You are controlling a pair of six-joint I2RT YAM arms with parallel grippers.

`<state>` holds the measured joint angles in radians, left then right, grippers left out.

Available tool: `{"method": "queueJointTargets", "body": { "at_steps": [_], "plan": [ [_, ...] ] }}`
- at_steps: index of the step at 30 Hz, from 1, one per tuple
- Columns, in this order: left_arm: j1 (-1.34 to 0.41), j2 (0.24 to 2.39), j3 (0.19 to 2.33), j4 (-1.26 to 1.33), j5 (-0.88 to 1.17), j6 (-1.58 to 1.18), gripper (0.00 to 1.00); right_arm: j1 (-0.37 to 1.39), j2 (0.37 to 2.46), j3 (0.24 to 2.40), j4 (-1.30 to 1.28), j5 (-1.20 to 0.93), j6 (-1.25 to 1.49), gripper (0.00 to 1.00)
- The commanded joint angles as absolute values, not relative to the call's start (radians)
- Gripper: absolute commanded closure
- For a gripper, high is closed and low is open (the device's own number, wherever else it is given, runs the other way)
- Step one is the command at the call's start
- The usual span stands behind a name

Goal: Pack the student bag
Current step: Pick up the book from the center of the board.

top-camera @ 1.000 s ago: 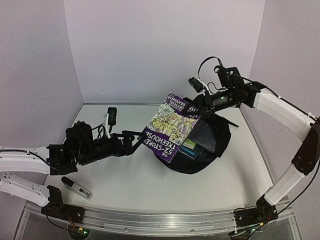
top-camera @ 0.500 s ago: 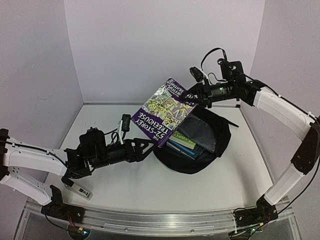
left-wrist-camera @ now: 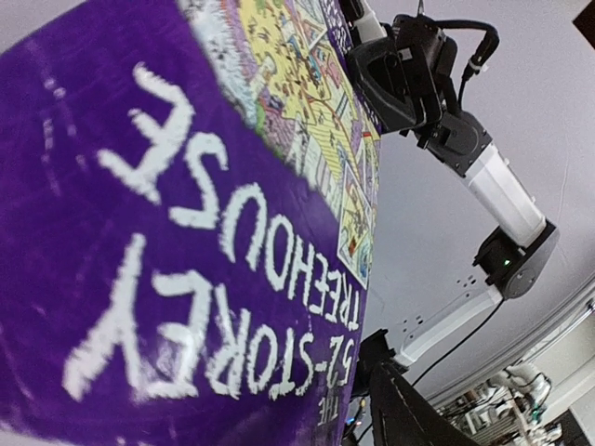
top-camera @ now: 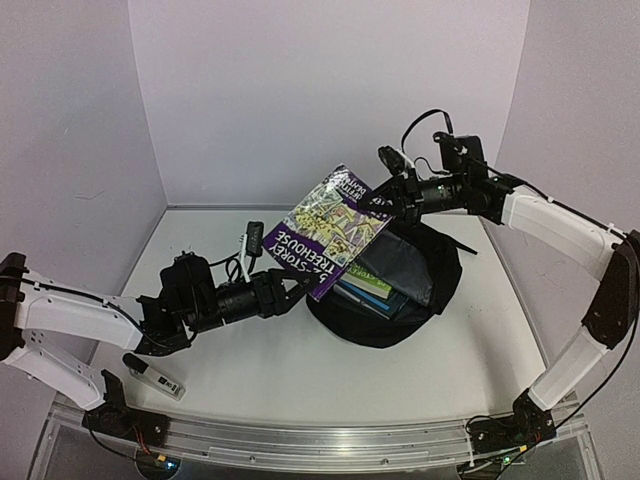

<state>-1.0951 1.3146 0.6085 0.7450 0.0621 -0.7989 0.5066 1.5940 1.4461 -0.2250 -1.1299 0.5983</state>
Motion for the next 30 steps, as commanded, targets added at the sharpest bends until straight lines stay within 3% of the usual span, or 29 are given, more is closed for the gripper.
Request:
{"method": "queueJointTargets", "body": {
  "at_steps": [1, 10, 18, 19, 21, 25, 30],
  "plan": [
    [-1.073, 1.314, 0.611, 0.988, 0.085, -0.887, 0.43, 0.521, 1.532, 1.426, -0.120, -1.208, 0.623, 1.00],
    [-1.052, 1.369, 0.583, 1.147, 0.108, -0.955, 0.52, 0.526, 1.509, 1.389, -0.084, -1.215, 0.646, 1.00],
    [-1.045, 1.399, 0.586, 1.196, 0.131, -0.971, 0.87, 0.527, 1.501, 1.361, -0.067, -1.204, 0.649, 1.00],
    [-1.044, 1.397, 0.585, 1.191, 0.131, -0.971, 0.92, 0.526, 1.502, 1.363, -0.067, -1.191, 0.644, 0.98],
    [-1.045, 1.386, 0.582, 1.172, 0.122, -0.973, 0.99, 0.526, 1.503, 1.365, -0.073, -1.155, 0.629, 0.82],
    [-1.044, 1.340, 0.542, 1.151, 0.074, -0.988, 1.00, 0.521, 1.508, 1.381, -0.175, -1.072, 0.531, 0.49],
    [-1.045, 1.238, 0.480, 1.069, -0.033, -0.997, 1.00, 0.520, 1.537, 1.473, -0.496, -0.758, 0.224, 0.43]
  ]
}}
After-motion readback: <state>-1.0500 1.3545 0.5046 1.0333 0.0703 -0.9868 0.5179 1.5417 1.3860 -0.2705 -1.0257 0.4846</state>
